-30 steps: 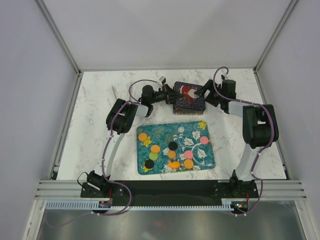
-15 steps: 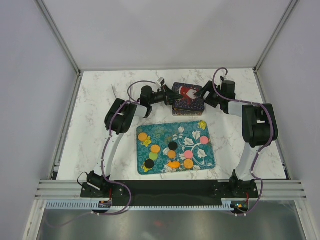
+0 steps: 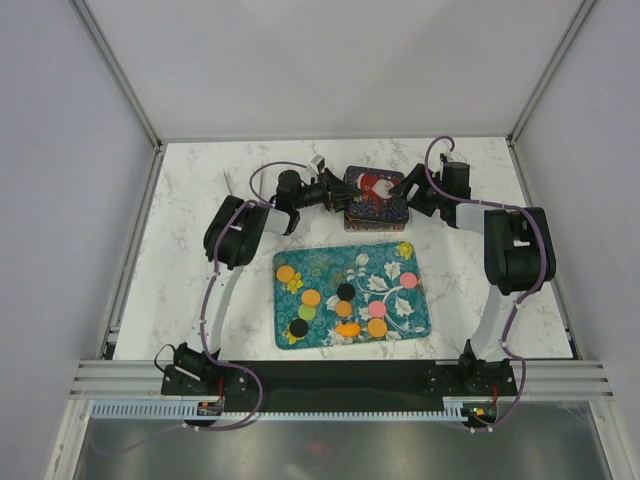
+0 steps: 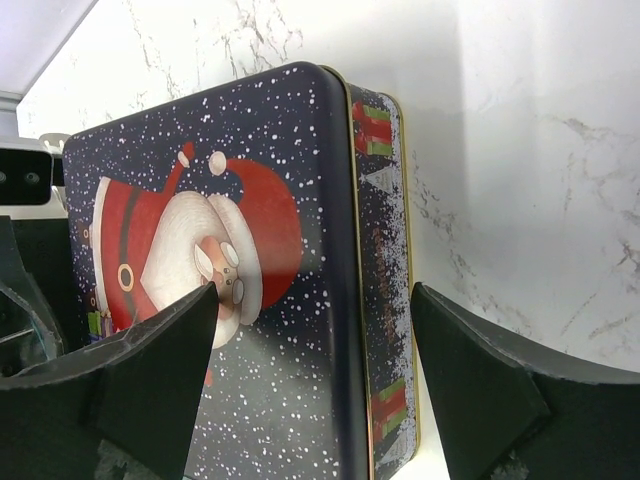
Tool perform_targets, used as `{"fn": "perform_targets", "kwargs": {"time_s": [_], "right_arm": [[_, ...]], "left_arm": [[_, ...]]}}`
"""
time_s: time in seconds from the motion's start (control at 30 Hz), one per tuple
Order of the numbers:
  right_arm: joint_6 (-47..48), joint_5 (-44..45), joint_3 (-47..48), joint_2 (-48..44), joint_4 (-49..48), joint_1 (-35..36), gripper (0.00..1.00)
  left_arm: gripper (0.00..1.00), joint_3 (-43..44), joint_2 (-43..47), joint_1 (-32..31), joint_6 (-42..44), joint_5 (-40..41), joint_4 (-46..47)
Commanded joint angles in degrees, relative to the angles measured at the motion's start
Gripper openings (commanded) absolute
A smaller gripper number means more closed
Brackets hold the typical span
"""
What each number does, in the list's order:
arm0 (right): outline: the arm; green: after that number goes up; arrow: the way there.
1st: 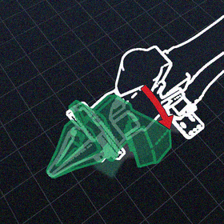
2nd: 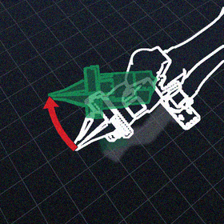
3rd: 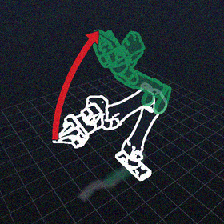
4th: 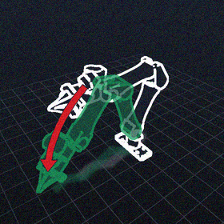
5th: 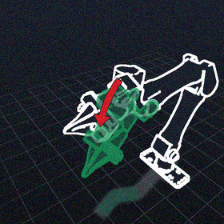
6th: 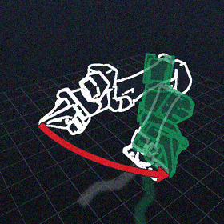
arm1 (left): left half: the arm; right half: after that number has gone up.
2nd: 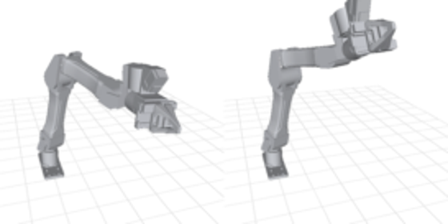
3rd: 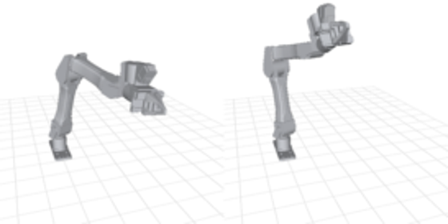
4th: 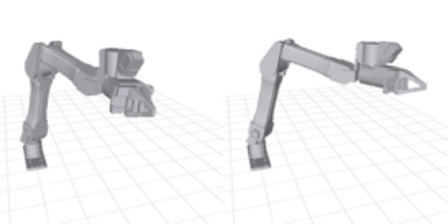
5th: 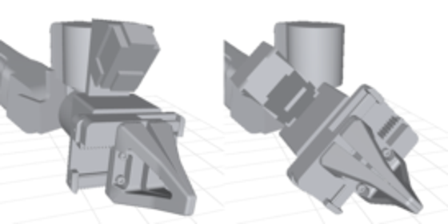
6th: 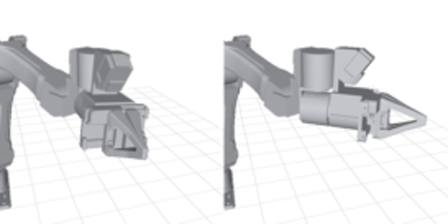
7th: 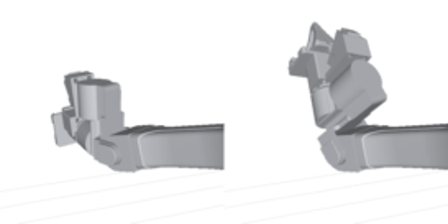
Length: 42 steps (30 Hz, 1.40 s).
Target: Pack the cookies
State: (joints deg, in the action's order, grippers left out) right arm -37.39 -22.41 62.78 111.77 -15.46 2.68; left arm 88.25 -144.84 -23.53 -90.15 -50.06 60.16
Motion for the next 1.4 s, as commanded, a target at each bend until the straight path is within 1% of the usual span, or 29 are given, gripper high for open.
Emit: {"fn": "perform_targets", "kwargs": {"time_s": [0.0, 0.77, 0.97, 1.37], "right_arm": [[1.7, 0.2, 1.6, 1.1, 0.3, 0.0, 0.85], [2.6, 0.0, 2.5, 1.6, 1.5, 0.4, 0.84], [3.0, 0.1, 2.8, 1.6, 2.1, 0.8, 0.83], [3.7, 0.5, 4.1, 2.3, 3.8, 1.4, 0.83]], "left_arm": [[0.43, -1.1, 4.4, 0.9, 2.9, -1.4, 1.0], [0.47, -7.4, 10.3, 3.8, 8.7, -2.2, -5.7], [0.47, -9.4, 11.9, 4.5, 11.7, -2.3, -9.1], [0.47, -11.2, 13.8, 5.6, 11.7, -2.3, -9.1]]}}
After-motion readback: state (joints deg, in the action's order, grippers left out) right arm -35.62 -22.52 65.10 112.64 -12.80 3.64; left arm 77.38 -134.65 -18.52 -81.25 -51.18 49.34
